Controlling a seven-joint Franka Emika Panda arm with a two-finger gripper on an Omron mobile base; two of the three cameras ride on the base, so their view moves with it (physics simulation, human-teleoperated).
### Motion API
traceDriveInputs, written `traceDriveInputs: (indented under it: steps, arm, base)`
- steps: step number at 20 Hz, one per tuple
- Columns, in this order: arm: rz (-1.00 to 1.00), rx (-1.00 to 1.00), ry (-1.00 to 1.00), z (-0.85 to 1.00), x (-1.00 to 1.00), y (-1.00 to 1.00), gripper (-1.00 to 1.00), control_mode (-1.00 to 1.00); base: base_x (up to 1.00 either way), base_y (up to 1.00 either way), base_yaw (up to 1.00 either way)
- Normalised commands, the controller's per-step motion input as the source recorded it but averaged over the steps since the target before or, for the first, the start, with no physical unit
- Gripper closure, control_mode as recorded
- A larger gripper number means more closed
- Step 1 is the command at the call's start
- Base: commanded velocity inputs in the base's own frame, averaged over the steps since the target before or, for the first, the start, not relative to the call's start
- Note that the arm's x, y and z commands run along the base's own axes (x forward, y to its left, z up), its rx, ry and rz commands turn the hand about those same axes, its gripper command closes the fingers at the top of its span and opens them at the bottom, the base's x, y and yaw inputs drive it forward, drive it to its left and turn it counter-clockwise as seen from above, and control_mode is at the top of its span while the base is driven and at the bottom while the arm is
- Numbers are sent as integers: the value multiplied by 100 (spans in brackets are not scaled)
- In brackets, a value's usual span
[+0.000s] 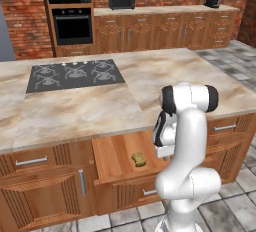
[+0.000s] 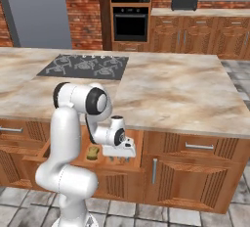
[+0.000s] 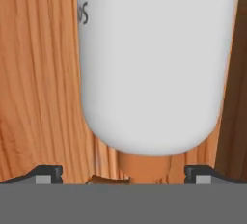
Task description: Restock the sink supplies by placing the sponge and soap dispenser on the counter and next to the sink. Make sure the soap dispenser is upright.
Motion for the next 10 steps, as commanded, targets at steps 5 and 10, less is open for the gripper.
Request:
traceDriveInputs:
  steps: [5, 10]
  arm:
    - [0, 0, 0, -19, 6, 0, -100, -100]
    - [0, 0, 0, -12, 0, -1, -100, -100]
  base:
    - [0, 0, 0]
    - [0, 0, 0]
